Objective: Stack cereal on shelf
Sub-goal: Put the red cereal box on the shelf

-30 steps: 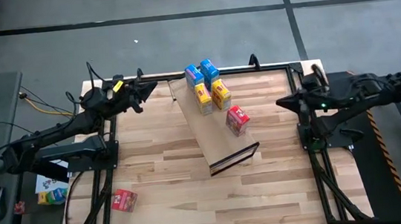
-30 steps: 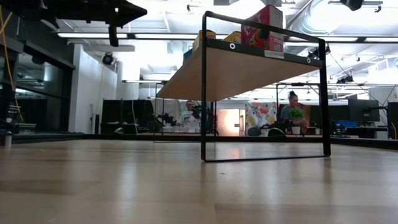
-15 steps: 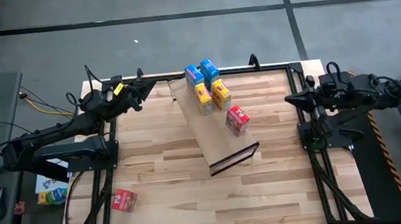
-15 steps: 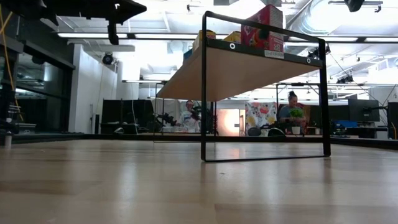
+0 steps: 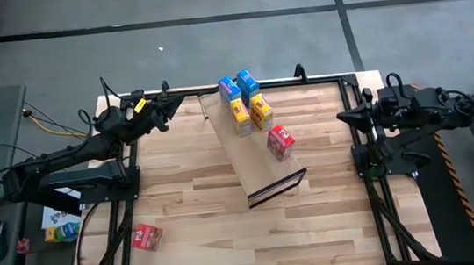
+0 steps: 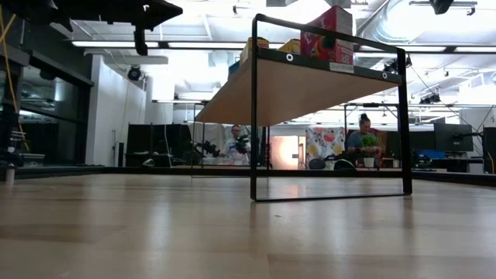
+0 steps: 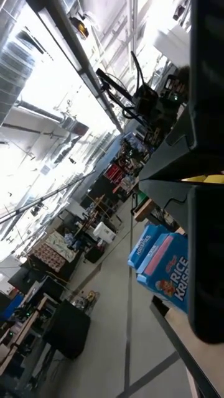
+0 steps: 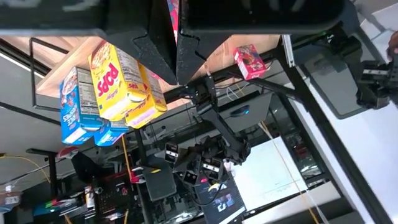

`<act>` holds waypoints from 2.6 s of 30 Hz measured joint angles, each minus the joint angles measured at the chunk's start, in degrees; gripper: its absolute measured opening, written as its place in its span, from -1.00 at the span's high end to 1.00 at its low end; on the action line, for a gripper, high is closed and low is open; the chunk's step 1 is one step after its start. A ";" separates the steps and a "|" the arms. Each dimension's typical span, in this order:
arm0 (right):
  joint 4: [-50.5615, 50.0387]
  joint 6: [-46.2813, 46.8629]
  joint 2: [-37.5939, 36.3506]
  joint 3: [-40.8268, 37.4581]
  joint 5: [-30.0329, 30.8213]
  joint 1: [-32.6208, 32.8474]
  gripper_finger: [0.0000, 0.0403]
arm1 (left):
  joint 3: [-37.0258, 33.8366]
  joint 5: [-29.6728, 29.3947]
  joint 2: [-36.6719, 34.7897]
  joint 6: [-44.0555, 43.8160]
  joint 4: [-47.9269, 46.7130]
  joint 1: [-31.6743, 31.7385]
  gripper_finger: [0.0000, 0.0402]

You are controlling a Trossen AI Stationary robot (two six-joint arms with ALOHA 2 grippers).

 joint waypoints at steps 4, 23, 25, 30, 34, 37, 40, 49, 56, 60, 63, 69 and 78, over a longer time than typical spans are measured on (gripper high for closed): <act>1.25 0.02 0.04 0.00 1.88 0.00 1.00 | 0.00 0.00 0.00 1.33 -0.02 0.02 0.99; 2.14 7.52 0.09 0.00 5.59 -0.02 1.00 | 0.00 4.56 0.02 3.75 -2.29 2.04 -0.14; 2.15 9.05 0.09 0.00 5.59 -0.02 1.00 | 0.00 6.38 0.00 2.64 -2.19 2.45 -0.22; 2.14 9.14 0.09 0.00 5.70 -0.02 1.00 | 0.00 9.20 0.00 1.37 -2.10 3.55 -0.31; 2.14 8.78 0.09 0.00 7.31 -0.02 1.00 | 0.06 10.35 0.00 1.29 -2.14 4.56 -0.32; 2.14 7.52 0.11 0.00 7.54 -0.07 1.00 | 1.99 12.46 0.00 1.43 -4.52 4.68 -0.32; 2.14 7.35 0.11 0.00 9.04 -0.07 1.00 | 7.76 13.25 0.01 4.64 -14.88 4.43 -0.32; 2.14 7.56 0.11 0.00 9.72 -0.09 1.00 | 37.98 9.10 7.00 9.06 -81.65 0.61 -0.32; 2.14 7.56 0.11 0.00 9.76 -0.09 1.00 | 42.70 7.85 11.43 -14.00 -115.48 -14.27 -0.31; 2.14 7.56 0.11 0.00 9.76 -0.09 1.00 | 39.87 9.09 11.73 -32.39 -115.37 -27.98 -0.30; 2.11 7.25 0.11 0.00 9.76 -0.09 1.00 | 37.60 9.11 13.20 -45.77 -113.36 -39.16 -0.30; 0.80 4.95 0.11 0.00 9.78 -0.09 1.00 | 34.16 12.02 17.79 -68.43 -104.06 -58.54 -0.30; -2.61 3.64 0.11 0.00 9.78 -0.09 1.00 | 33.88 10.23 23.56 -91.78 -102.05 -75.78 -0.30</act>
